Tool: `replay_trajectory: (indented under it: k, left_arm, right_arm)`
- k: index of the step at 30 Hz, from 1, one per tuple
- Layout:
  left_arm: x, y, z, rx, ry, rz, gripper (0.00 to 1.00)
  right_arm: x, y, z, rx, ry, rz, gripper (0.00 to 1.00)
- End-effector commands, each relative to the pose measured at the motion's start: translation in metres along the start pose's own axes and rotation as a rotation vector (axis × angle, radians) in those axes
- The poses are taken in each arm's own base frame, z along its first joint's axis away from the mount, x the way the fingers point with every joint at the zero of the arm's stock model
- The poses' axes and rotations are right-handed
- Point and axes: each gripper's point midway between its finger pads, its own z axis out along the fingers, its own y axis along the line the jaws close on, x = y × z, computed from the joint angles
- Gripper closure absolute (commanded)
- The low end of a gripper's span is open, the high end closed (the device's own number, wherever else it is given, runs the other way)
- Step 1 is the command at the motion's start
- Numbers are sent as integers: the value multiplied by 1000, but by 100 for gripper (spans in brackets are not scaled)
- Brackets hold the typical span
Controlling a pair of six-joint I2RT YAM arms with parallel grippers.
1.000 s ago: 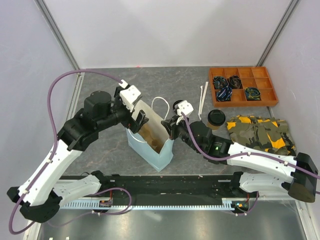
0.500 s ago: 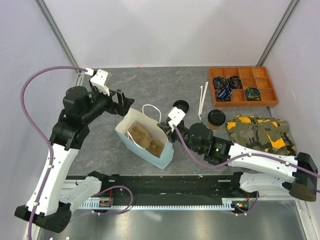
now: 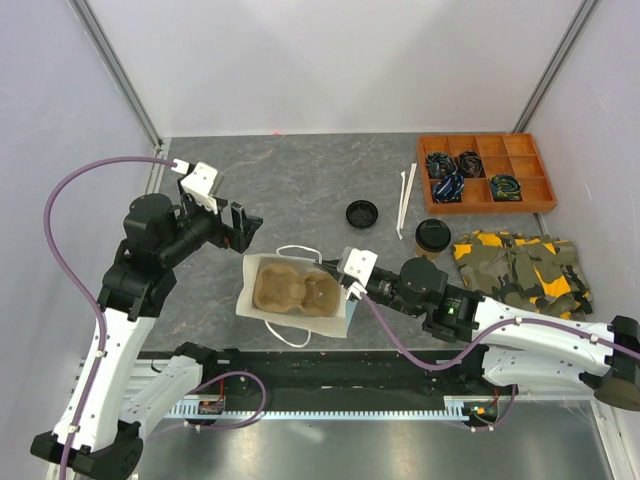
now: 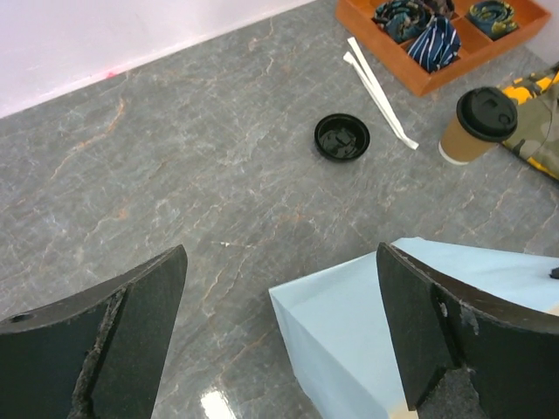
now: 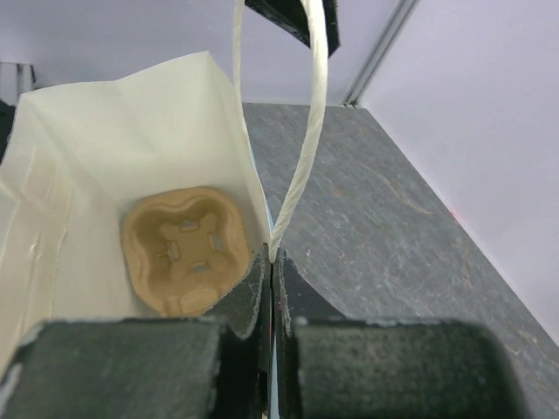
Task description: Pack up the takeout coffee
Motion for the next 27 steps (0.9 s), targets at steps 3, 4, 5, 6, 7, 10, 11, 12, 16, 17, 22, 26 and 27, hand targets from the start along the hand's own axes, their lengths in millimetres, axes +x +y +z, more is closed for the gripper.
replay_trajectory:
  k: [3, 4, 5, 6, 7, 10, 11, 12, 16, 17, 22, 26, 27]
  left_arm:
    - [-14, -14, -11, 88, -26, 87, 10]
    - [-21, -18, -16, 106, -29, 105, 11]
    - [-26, -20, -20, 118, -32, 141, 12]
    - [-25, -24, -21, 151, -11, 155, 12]
    - [-31, -30, -33, 174, 7, 171, 12]
    - [-33, -46, -54, 273, 72, 237, 19]
    - [-35, -48, -60, 284, 70, 268, 23]
    - [-39, -54, -66, 315, 62, 286, 25]
    - [-44, -87, -102, 523, 74, 388, 47]
    - [-28, -92, -111, 576, 144, 387, 50]
    - [1, -91, -107, 663, 265, 433, 66]
    - [25, -76, -88, 653, 372, 518, 72]
    - [32, -76, -84, 669, 394, 535, 72]
  right_arm:
    - [-27, 3, 3, -26, -106, -16, 100]
    - [-31, 1, 5, -19, -112, 13, 100]
    - [-31, 2, 6, -21, -106, 25, 100]
    - [-29, 3, 8, -24, -94, 42, 100]
    - [-31, 2, 9, -23, -95, 60, 100]
    - [-26, 2, 14, -24, -64, 83, 100]
    - [-20, 5, 16, -36, -43, 96, 100]
    - [-19, 4, 17, -34, -38, 106, 100]
    - [-17, 8, 24, -62, -12, 153, 100]
    - [-15, 9, 26, -66, -5, 161, 100]
    - [-13, 8, 31, -62, 17, 164, 100]
    - [-14, 5, 30, -57, 26, 157, 100]
    - [-15, 5, 30, -59, 22, 160, 100]
